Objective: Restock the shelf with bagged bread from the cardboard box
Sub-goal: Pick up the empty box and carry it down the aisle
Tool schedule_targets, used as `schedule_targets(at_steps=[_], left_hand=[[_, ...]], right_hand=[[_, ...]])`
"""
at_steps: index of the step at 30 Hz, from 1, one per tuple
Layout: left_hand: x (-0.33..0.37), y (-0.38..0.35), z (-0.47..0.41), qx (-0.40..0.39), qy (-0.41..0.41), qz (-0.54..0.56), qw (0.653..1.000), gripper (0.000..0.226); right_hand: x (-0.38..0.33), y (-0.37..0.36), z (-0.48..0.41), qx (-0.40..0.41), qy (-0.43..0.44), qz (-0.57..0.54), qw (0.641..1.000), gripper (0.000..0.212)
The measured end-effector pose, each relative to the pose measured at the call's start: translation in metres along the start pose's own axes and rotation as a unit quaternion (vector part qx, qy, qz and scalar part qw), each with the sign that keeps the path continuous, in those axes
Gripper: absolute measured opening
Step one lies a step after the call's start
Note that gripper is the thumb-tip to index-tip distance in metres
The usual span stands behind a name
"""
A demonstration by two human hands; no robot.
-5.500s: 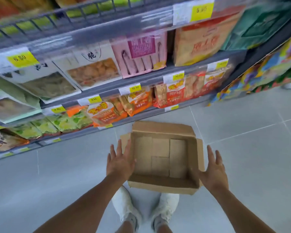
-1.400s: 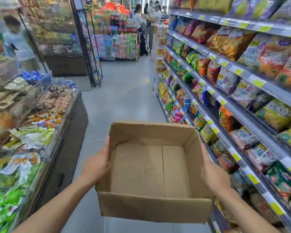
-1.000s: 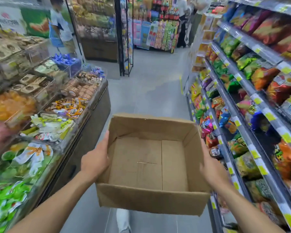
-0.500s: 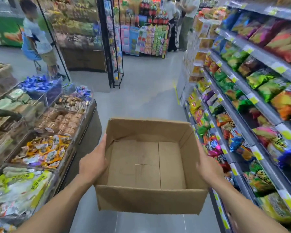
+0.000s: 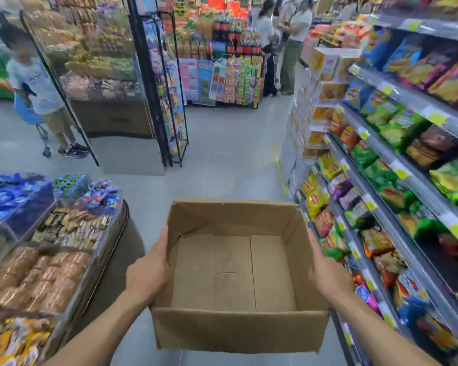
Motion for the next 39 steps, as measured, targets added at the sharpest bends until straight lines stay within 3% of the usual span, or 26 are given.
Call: schedule_targets(at_steps=[11, 17, 26, 34, 39], left_hand=[[0.096, 0.011, -0.220, 0.026, 0.047, -0.001, 0.999, 0.085], [0.128, 0.002, -0.385, 0.027, 0.026, 0.031, 0.999, 0.084], [0.220, 0.027, -0.602, 0.016, -0.001, 0.023, 1.000, 0.084], [0.332, 0.005, -0.776, -0.003, -0.058, 0.025, 0.998, 0.086], [0.419, -0.016, -0.882, -0.012, -0.047, 0.006, 0.999, 0.086]], right_hand=[[0.004, 0.026, -0.274, -0.020, 0.039, 0.017, 0.999, 0.104], [-0.016, 0.026, -0.425, -0.028, 0.041, 0.027, 0.998, 0.104], [-0.022, 0.054, -0.627, -0.007, -0.013, 0.032, 0.999, 0.102], [0.027, 0.060, -0.795, 0.008, -0.058, 0.006, 0.998, 0.102], [0.072, 0.064, -0.913, 0.018, -0.074, -0.013, 0.997, 0.093]])
Point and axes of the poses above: each hand's wrist, its own z-axis away from the middle knuckle, its own y-axis out of the back of the hand, x = y × z, the point moved 1 cm from there along -z, towards the middle knuckle, and after that the axes turned 15 degrees about y, right-handed, at the moved point
